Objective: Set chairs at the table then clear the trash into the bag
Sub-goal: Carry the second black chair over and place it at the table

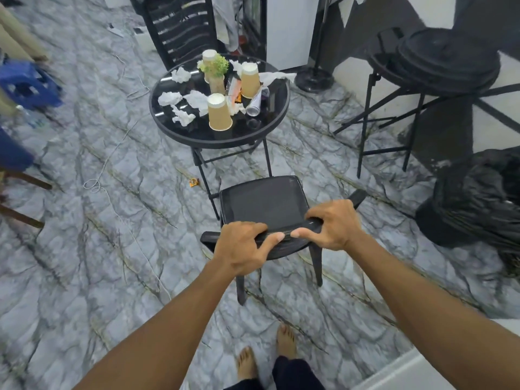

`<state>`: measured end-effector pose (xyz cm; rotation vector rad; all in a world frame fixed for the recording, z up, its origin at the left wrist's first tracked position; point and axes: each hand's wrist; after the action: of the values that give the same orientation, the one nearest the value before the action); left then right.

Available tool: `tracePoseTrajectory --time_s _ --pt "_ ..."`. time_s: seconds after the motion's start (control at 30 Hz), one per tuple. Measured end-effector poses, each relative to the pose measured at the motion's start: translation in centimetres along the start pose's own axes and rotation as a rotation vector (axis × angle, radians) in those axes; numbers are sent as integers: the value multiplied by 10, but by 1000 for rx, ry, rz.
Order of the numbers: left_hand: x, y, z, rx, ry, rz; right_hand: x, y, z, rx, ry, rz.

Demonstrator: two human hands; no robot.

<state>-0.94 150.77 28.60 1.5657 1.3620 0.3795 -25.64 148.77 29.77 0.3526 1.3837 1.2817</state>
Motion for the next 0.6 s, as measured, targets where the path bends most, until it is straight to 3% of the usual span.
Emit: tracePoseTrajectory --time_s 0.33,0.6 --pt "-3 -21 -5 -48 79 -212 -30 -16 -34 -98 87 34" --pt "-33 -3 38 -17 -48 -106 -31 -35 -22 -61 33 -25"
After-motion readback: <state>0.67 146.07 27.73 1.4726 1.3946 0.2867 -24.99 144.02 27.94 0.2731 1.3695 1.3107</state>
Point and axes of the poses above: each hand's wrist, its own x-axis away from the middle knuckle, its own y-axis out of the back of the hand, z = x × y, and after that the axes turned 6 degrees about -z, right-handed
